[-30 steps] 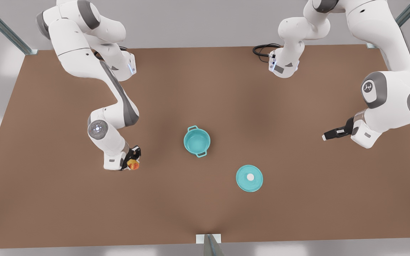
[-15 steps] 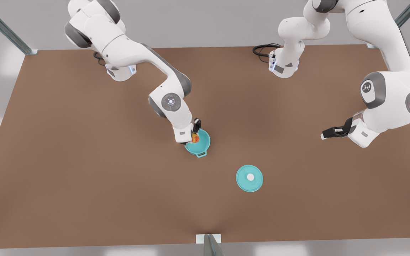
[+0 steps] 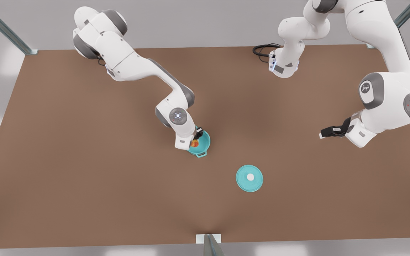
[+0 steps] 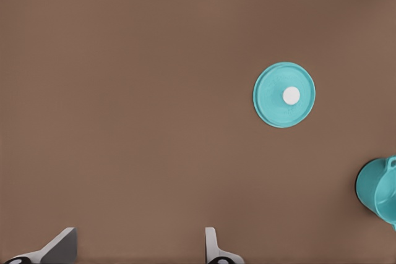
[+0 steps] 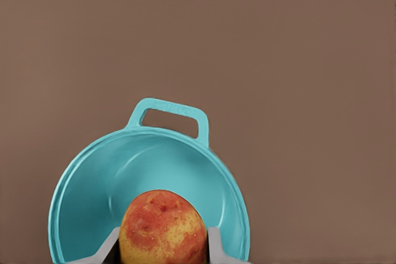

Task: Open the pot lid and put the potato into the pot

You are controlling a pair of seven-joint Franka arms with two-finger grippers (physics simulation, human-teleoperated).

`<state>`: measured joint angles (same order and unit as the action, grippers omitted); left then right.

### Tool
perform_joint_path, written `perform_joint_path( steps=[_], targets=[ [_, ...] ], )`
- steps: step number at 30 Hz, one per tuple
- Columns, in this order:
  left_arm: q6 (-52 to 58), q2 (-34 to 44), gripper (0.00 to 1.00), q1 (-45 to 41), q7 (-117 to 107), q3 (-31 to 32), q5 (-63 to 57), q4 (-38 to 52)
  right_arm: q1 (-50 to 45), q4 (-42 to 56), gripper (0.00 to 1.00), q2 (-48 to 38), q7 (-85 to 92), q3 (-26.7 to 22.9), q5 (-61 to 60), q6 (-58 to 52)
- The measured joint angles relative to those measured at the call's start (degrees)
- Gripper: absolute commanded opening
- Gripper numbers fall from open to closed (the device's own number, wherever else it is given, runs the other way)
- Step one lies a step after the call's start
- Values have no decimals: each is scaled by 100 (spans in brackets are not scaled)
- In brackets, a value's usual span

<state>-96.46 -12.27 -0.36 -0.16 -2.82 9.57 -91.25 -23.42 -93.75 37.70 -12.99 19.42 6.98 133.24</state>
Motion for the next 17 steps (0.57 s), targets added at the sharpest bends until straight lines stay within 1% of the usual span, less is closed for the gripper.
perform_joint_path(
  steps=[1,5,6,8,9,10,11,12,14,17],
  targets=[
    [2,0,100,0,7,0,-1,0,-3,1,100,8,-73,0,6,31],
    [7,-1,100,-10,28,0,-1,4,7,25,100,-5,-325,-11,5,114],
    [10,-1,100,-14,31,-4,-2,3,157,77,100,-121,-376,-10,21,114],
    [38,-1,100,-9,35,-7,-3,-12,1101,110,100,-667,-288,-7,22,-130],
    [56,-1,100,-7,33,-8,-4,-17,1820,182,100,-1003,-177,-11,17,-407],
    [72,-1,100,-9,26,-3,-7,-2,2427,608,100,-1214,-56,13,15,-836],
    [88,-22,100,-35,21,3,-9,85,2886,1003,100,-1331,77,24,15,-1299],
    [100,-55,100,-102,11,17,-22,158,3281,1201,100,-1428,216,29,13,-1704],
    [120,-178,100,-287,-6,37,-138,420,3595,1272,100,-1643,472,57,11,-2378],
    [139,-244,100,-395,-27,44,-234,557,3647,1190,100,-1734,794,74,1,-3054]
  ],
)
